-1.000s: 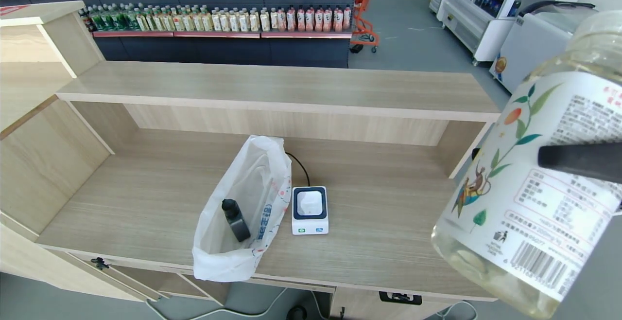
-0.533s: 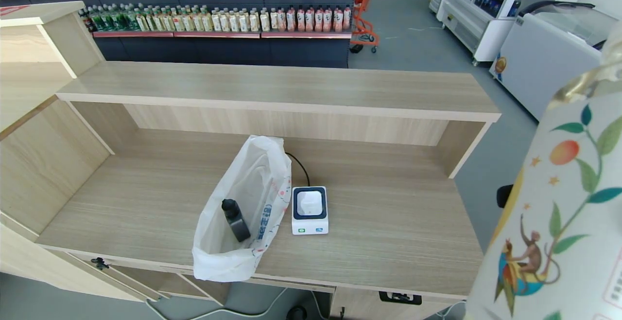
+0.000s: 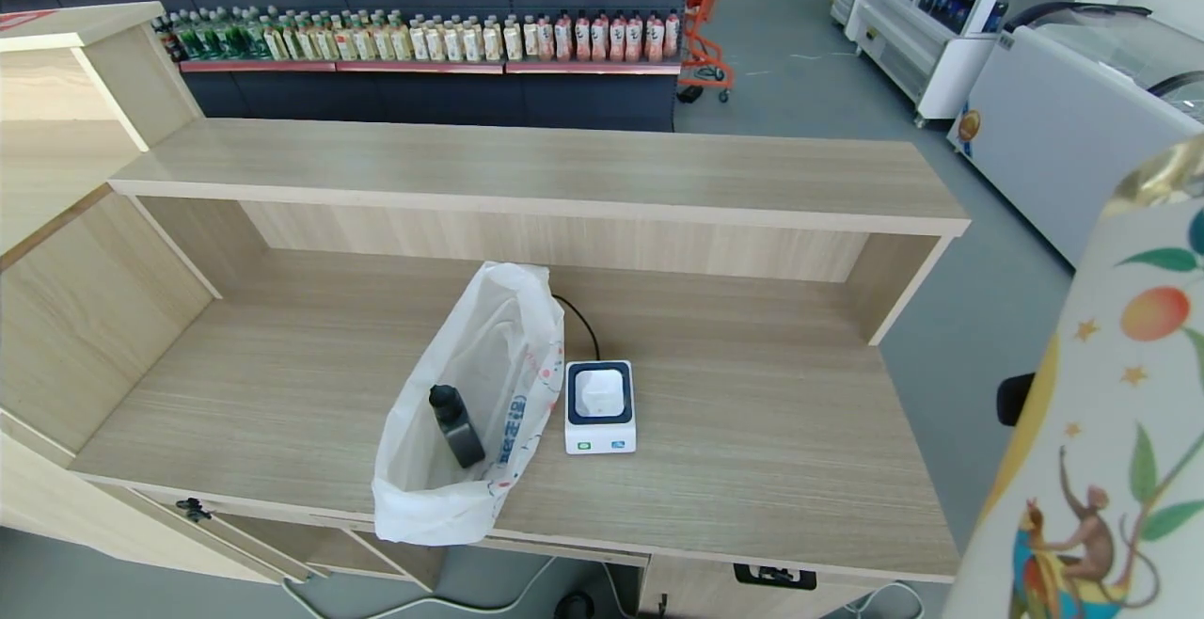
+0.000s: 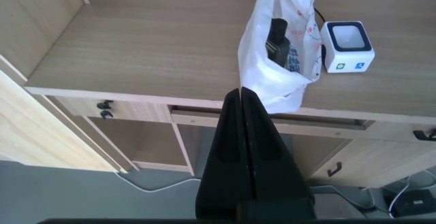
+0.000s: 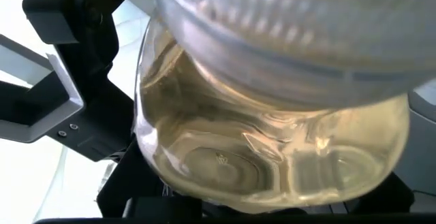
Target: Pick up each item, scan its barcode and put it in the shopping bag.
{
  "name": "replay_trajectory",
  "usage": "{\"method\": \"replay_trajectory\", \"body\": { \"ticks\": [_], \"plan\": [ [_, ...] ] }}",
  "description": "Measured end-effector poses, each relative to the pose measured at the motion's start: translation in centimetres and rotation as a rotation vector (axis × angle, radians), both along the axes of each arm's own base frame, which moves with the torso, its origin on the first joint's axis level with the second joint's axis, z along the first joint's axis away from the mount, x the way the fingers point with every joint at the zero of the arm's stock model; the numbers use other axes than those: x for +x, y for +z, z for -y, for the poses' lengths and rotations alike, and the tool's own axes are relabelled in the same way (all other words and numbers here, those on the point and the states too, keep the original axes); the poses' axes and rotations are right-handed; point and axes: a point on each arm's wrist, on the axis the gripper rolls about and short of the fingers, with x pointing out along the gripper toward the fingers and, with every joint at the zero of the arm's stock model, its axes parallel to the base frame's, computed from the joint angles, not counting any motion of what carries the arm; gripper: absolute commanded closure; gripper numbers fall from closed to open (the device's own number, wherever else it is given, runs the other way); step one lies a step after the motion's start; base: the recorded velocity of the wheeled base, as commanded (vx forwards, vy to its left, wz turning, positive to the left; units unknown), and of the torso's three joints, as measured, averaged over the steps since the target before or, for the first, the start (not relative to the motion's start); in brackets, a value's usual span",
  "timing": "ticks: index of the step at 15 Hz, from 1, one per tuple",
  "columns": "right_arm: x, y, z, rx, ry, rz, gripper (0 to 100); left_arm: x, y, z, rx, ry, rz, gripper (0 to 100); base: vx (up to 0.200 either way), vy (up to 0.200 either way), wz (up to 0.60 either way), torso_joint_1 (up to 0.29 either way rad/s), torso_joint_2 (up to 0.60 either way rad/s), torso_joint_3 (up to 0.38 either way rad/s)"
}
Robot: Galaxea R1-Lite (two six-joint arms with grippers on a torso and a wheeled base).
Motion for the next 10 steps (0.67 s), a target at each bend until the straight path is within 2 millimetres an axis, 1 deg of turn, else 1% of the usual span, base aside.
{"method": "replay_trajectory", "body": {
  "ticks": [3, 4, 6, 10],
  "plan": [
    [0.4, -0.3, 0.0, -0.008, -0.029, 0.021, 100, 0.0, 0.0, 0.0, 0.0, 0.0, 0.0, 100, 0.0, 0.0, 0.0, 0.0, 0.0, 0.0],
    [0.7, -0.7, 0.0, -0.018, -0.062, 0.058, 100, 0.0, 0.0, 0.0, 0.0, 0.0, 0.0, 100, 0.0, 0.0, 0.0, 0.0, 0.0, 0.0],
    [1.2, -1.6, 0.0, -0.043, -0.11, 0.056, 100, 0.0, 0.0, 0.0, 0.0, 0.0, 0.0, 100, 0.0, 0.0, 0.0, 0.0, 0.0, 0.0],
    [1.3, -2.0, 0.1, -0.052, -0.116, 0.046, 100, 0.0, 0.0, 0.0, 0.0, 0.0, 0.0, 100, 0.0, 0.0, 0.0, 0.0, 0.0, 0.0]
  ]
}}
